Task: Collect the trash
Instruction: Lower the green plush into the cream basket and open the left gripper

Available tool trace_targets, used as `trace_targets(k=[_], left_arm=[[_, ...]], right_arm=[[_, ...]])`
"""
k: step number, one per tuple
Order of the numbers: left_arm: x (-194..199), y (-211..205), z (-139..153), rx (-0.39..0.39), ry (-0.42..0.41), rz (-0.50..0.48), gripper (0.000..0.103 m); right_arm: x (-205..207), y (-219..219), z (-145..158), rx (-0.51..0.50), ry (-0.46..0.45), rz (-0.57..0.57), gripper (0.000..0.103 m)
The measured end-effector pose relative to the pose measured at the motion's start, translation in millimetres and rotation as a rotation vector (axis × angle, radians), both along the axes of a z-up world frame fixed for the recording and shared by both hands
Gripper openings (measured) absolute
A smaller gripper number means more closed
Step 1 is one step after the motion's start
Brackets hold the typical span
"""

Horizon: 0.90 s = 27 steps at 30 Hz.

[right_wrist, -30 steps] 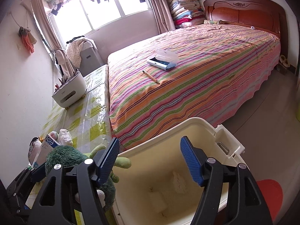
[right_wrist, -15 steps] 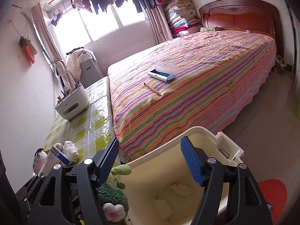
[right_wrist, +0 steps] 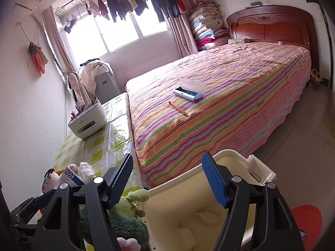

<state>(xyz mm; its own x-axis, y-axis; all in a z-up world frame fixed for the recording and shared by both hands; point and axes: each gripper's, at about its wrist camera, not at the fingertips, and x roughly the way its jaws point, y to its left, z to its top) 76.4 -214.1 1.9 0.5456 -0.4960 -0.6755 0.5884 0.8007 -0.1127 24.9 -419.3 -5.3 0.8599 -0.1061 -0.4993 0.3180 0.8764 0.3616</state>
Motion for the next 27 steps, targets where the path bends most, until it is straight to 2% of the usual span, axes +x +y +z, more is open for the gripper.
trace_targets(k=[2,4,9,13,16,20,22,25,27], left_arm=[[-5,1,-10,0.05,0.011,-0.027,0.086],[-9,10,-20,0.084,-0.002,-0.01,0.086],[-6,47,-24,0.01,0.052,0.061,0.086],[1,61,-32,0.044,0.044,0.199,0.086],[10,49,-45,0.082,0.109,0.176,0.086],[6,22,-41,0.128,0.01,0.184,0.086],[10,14,-31,0.074,0.014,0.16,0.086],[20,-7,-17,-0.022,0.1,0.063,0.086],[25,-22,-14,-0.057,0.142,0.017,0.086]], right_arm=[[0,2,2,-0.008,-0.006,0.0,0.066],[-1,2,2,-0.01,-0.01,-0.001,0.066],[-3,0,3,0.001,-0.018,-0.004,0.066],[-2,4,4,-0.001,-0.023,0.002,0.066],[-1,7,5,-0.01,-0.024,0.01,0.066],[-1,9,7,-0.008,-0.033,0.013,0.066],[-2,9,7,-0.012,-0.046,0.004,0.066],[-4,5,7,-0.029,-0.067,-0.034,0.066],[-8,0,9,-0.014,-0.093,-0.054,0.066]])
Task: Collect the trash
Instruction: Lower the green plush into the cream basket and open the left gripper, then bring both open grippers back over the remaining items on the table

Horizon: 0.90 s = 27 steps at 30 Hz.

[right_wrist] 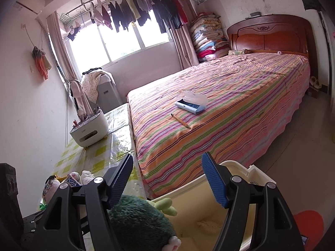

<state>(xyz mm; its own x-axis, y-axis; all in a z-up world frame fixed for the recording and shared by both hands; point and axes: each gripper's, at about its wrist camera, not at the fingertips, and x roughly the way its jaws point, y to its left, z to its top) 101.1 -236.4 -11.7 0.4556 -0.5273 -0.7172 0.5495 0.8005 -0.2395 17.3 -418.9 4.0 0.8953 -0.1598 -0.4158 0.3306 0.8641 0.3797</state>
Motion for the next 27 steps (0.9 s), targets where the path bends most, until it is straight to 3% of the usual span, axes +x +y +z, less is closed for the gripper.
trace_targets(k=[4,8,15,18,21,24,27], left_arm=[[5,-15,2,0.002,0.019,-0.007,0.086],[2,-1,9,0.014,0.003,0.014,0.086],[-11,78,22,0.091,-0.013,0.16,0.086],[-18,115,27,0.088,0.016,0.238,0.086],[-25,145,34,0.053,0.051,0.3,0.086],[-35,163,42,0.047,0.041,0.32,0.086],[-46,170,44,0.077,0.019,0.313,0.086]], right_arm=[[-6,0,7,-0.044,-0.055,-0.022,0.066],[-1,5,8,-0.027,-0.092,0.014,0.067],[4,14,16,0.022,-0.193,0.093,0.066],[-1,14,28,0.07,-0.234,0.129,0.067],[1,30,38,0.024,-0.178,0.192,0.074],[-8,57,35,0.012,-0.186,0.275,0.075],[-10,72,53,0.126,-0.236,0.344,0.075]])
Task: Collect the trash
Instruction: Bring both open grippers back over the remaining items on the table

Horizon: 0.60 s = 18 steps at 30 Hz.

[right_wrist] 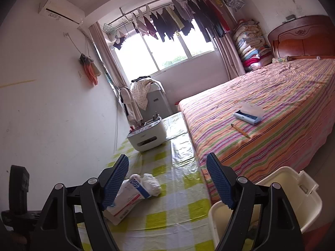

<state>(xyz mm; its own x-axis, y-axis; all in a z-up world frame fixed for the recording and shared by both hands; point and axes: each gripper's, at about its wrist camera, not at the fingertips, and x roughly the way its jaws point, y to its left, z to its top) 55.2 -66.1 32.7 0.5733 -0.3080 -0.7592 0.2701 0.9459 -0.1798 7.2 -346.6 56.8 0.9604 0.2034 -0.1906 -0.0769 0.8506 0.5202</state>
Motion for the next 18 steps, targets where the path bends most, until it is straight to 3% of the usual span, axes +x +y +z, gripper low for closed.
trace_targets(k=[6,9,13,14,16,18], left_arm=[[-19,4,6,0.007,-0.035,-0.056,0.086],[-42,18,19,-0.032,-0.133,-0.022,0.086],[-68,46,25,-0.096,-0.278,0.109,0.086],[-65,47,17,-0.126,-0.265,0.106,0.086],[-52,42,-13,-0.211,-0.129,0.032,0.086],[-45,32,-46,-0.207,-0.018,-0.032,0.079]], right_arm=[[-5,34,98,0.099,-0.087,0.195,0.075],[-13,61,137,0.024,-0.14,0.215,0.08],[-13,75,158,0.052,-0.154,0.26,0.08],[-16,77,159,0.051,-0.163,0.262,0.08],[-18,80,162,0.042,-0.172,0.263,0.08],[-18,79,161,0.046,-0.165,0.267,0.08]])
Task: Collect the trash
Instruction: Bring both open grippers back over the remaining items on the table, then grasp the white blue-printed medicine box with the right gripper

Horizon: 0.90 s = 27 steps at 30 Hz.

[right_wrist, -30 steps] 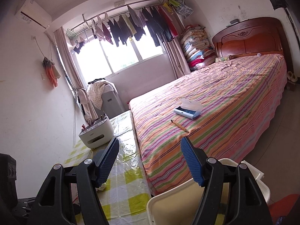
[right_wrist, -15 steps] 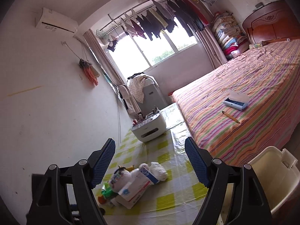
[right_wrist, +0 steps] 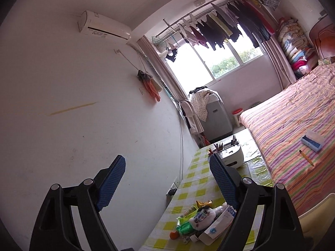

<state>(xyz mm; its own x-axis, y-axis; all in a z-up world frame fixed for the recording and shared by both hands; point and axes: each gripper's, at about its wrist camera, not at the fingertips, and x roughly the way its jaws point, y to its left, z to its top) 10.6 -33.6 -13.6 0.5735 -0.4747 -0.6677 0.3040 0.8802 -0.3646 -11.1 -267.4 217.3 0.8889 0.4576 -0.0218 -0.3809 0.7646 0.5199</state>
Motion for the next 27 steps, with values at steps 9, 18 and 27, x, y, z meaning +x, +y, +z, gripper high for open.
trace_targets(k=[9,18,27], left_arm=[[-1,70,25,0.198,-0.088,0.167,0.078],[7,156,62,0.151,-0.156,0.347,0.086],[37,137,33,0.265,-0.086,0.3,0.086]], right_arm=[[-12,-26,-49,-0.056,0.062,-0.141,0.081],[-21,-6,-98,-0.149,0.094,-0.18,0.081],[-12,52,-144,-0.424,0.154,-0.111,0.081]])
